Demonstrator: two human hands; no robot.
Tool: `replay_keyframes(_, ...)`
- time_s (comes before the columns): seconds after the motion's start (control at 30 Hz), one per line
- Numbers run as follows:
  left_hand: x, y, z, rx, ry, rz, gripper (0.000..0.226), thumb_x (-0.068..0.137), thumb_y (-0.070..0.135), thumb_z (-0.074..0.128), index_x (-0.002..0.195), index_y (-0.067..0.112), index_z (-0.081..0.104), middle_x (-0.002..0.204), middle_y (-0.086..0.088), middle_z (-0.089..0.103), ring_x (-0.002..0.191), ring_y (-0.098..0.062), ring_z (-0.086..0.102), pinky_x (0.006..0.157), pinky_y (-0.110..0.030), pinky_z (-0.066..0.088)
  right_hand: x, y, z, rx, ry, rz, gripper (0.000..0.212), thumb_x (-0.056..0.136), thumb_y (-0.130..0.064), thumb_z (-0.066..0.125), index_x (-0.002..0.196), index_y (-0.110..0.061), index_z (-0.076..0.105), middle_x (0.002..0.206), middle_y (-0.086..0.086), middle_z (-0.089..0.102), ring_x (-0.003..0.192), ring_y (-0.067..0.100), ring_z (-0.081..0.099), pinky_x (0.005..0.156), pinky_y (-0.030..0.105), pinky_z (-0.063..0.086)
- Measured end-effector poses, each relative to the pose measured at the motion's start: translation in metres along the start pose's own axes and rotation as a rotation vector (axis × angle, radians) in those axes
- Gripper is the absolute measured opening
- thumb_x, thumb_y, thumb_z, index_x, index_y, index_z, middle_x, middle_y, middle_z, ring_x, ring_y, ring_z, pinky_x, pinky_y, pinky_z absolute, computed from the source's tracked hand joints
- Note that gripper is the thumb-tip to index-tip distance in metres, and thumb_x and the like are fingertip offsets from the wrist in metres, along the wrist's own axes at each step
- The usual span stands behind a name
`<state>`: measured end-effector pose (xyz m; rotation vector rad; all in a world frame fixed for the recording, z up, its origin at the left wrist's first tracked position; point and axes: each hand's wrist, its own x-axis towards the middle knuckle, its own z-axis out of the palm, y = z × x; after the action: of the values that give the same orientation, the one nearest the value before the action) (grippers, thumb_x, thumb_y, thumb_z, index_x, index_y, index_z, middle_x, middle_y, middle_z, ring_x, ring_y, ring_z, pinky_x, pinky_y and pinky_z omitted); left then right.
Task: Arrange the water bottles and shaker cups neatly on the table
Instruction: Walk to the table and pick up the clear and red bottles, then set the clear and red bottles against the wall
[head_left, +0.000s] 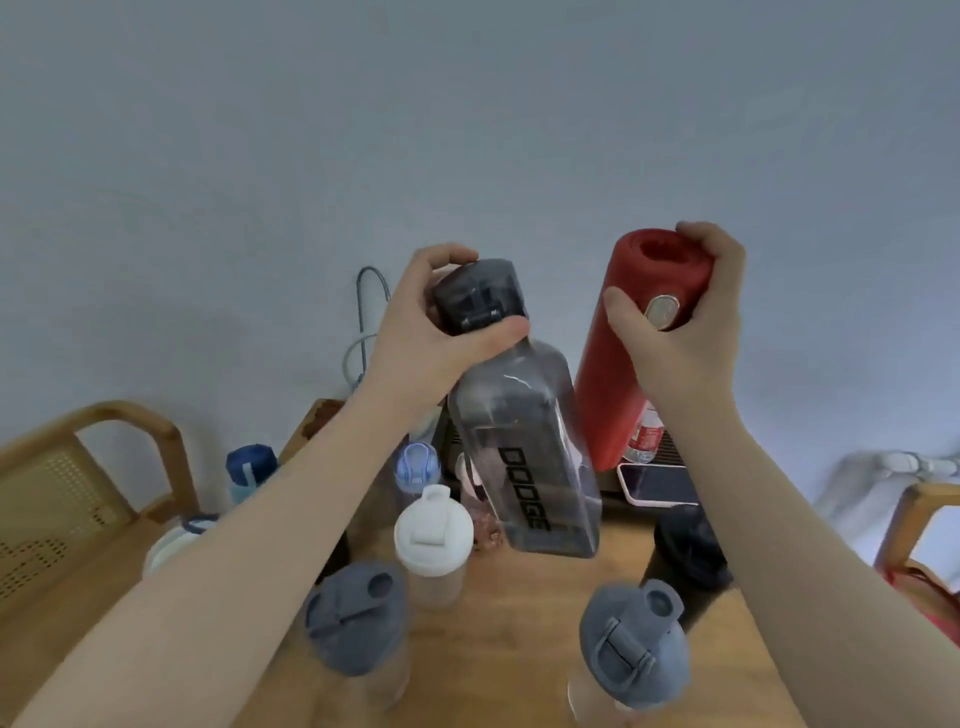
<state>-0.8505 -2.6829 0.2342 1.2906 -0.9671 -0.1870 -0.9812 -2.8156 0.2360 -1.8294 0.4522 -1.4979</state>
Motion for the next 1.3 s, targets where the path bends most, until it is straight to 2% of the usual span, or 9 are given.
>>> replay_keyframes(0.17,0.036,0.03,-0.043,0.064,0.076,0.088,0.047,0.067,0.011,0.078,0.102,0.025,0.05,0.095,0.007,0.061,0.075,0.0,0.064,0.07,-0.025,0.056,0.023,-0.034,0.045,0.072,-0.111,-0.076,0.058,0.071,-0.017,0.07,0.118,-0.029,0.039,0.103,-0.024,0.048,0.093,-0.004,0.054,0.086,0.016,0.045)
replay_keyframes(0.3,0.061,0.035,-0.089,0.153,0.114,0.145,0.05,0.064,0.016,0.08,0.105,0.024,0.052,0.093,0.01,0.062,0.074,0.001,0.062,0.071,-0.019,0.053,0.035,-0.054,0.104,0.127,-0.159,-0.083,0.057,0.075,-0.015,0.071,0.123,-0.021,0.042,0.099,-0.025,0.048,0.081,-0.016,0.053,0.074,0.005,0.044)
replay_keyframes(0.47,0.093,0.011,-0.177,0.218,0.142,0.146,0.054,0.056,0.027,0.08,0.103,0.029,0.052,0.097,0.007,0.063,0.083,-0.009,0.063,0.077,-0.025,0.054,0.035,-0.063,0.197,0.187,-0.176,-0.049,0.053,0.072,-0.022,0.072,0.116,-0.026,0.044,0.092,-0.025,0.053,0.075,-0.01,0.056,0.081,0.026,0.053)
replay_keyframes(0.63,0.12,-0.029,-0.263,0.278,0.095,0.1,0.061,0.06,0.022,0.083,0.108,0.034,0.047,0.098,0.007,0.063,0.084,-0.008,0.064,0.079,-0.025,0.052,0.031,-0.063,0.292,0.158,-0.235,0.014,0.05,0.071,-0.027,0.072,0.112,-0.031,0.044,0.092,-0.02,0.056,0.08,0.002,0.059,0.081,0.034,0.055)
replay_keyframes(0.7,0.127,-0.051,-0.287,0.318,0.038,0.081,0.067,0.058,0.024,0.084,0.111,0.037,0.044,0.097,0.01,0.063,0.081,-0.003,0.063,0.079,-0.02,0.051,0.026,-0.056,0.324,0.099,-0.28,0.036,0.05,0.071,-0.029,0.071,0.112,-0.03,0.043,0.095,-0.015,0.057,0.083,0.007,0.059,0.079,0.03,0.054)
replay_keyframes(0.83,0.134,-0.105,-0.322,0.329,-0.065,0.008,0.073,0.06,0.023,0.084,0.118,0.034,0.041,0.101,0.006,0.061,0.084,0.001,0.06,0.077,-0.013,0.048,0.005,-0.033,0.37,-0.102,-0.365,0.078,0.047,0.077,-0.021,0.069,0.116,-0.022,0.043,0.099,-0.008,0.056,0.08,0.005,0.056,0.068,0.008,0.044)
replay_keyframes(0.97,0.135,-0.152,-0.34,0.303,-0.111,-0.063,0.077,0.063,0.022,0.083,0.125,0.03,0.038,0.104,0.007,0.058,0.09,-0.002,0.058,0.078,-0.008,0.045,-0.023,-0.002,0.398,-0.339,-0.506,0.053,0.051,0.072,-0.032,0.067,0.115,-0.019,0.043,0.106,0.0,0.06,0.091,0.02,0.057,0.079,0.031,0.046)
replay_keyframes(1.13,0.157,-0.184,-0.347,0.198,0.033,-0.167,0.076,0.065,0.021,0.081,0.126,0.028,0.037,0.11,0.004,0.053,0.101,-0.013,0.056,0.087,-0.022,0.043,-0.035,0.033,0.415,-0.458,-0.473,0.225,0.048,0.075,-0.027,0.067,0.114,-0.018,0.041,0.111,0.007,0.061,0.094,0.025,0.058,0.083,0.042,0.051)
replay_keyframes(1.3,0.168,-0.212,-0.341,0.275,-0.119,-0.137,0.08,0.064,0.021,0.082,0.129,0.026,0.036,0.11,0.006,0.052,0.099,-0.011,0.054,0.086,-0.02,0.039,-0.041,0.069,0.42,-0.542,-0.544,0.332,0.056,0.073,-0.028,0.068,0.119,-0.021,0.037,0.114,0.01,0.06,0.096,0.027,0.058,0.085,0.042,0.051)
